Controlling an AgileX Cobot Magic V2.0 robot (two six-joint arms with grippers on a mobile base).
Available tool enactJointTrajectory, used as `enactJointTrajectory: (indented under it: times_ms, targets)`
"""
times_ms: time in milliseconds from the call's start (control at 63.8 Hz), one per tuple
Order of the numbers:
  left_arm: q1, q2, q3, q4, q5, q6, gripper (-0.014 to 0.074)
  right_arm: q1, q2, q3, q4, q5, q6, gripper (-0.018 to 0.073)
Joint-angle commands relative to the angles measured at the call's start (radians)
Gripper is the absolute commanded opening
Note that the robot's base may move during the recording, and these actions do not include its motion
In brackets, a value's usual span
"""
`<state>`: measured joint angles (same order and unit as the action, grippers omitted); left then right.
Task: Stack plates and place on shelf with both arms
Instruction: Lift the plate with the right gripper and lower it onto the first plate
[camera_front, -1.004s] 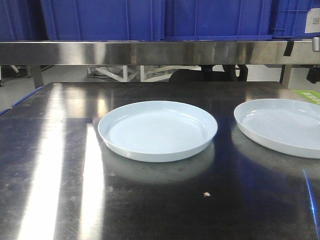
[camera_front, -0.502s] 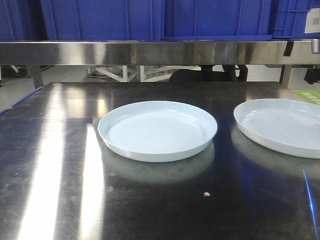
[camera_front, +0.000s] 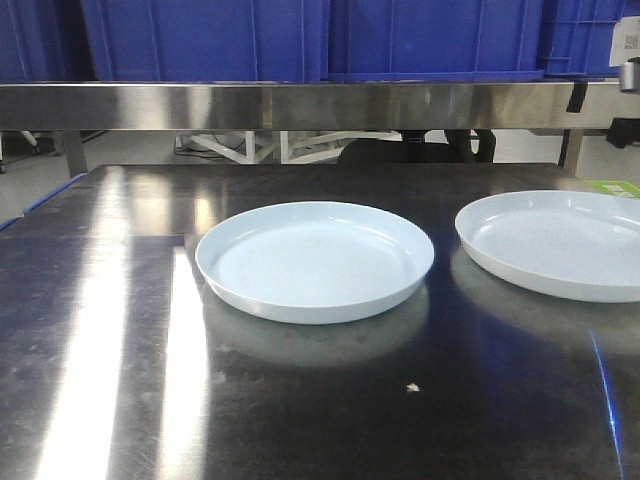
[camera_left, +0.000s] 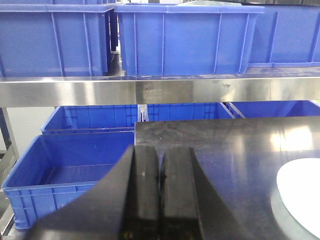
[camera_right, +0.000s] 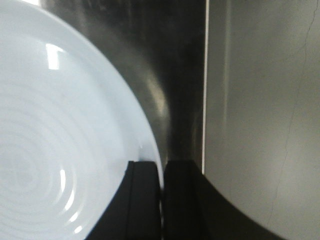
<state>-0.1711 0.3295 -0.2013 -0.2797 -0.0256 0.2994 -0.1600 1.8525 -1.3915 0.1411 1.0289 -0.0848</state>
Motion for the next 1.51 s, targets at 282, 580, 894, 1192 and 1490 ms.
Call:
enactJointTrajectory:
  times_ms: [282, 580, 894, 1192, 1490]
  targets:
    - [0.001, 0.004, -0.029, -0.002, -0.075, -0.002, 0.008, -0.058, -0.188, -0.068, 0.113, 0.031, -0.005, 0.0051]
    - [0.001, 0.004, -0.029, -0.002, -0.073, -0.002, 0.008, 0.061, -0.219, -0.065, 0.218, 0.023, -0.004, 0.0051]
    - [0.001, 0.004, -0.029, -0.002, -0.073, -0.002, 0.008, 0.289, -0.163, -0.036, 0.218, -0.099, 0.078, 0.0051]
    - [0.001, 0.004, -0.029, -0.002, -0.073, -0.002, 0.008, 0.413, -0.078, -0.036, 0.219, -0.161, 0.104, 0.0051]
    - [0.001, 0.004, -0.029, -0.002, -0.073, -0.002, 0.008, 0.446, -0.043, -0.036, 0.226, -0.194, 0.122, 0.0052]
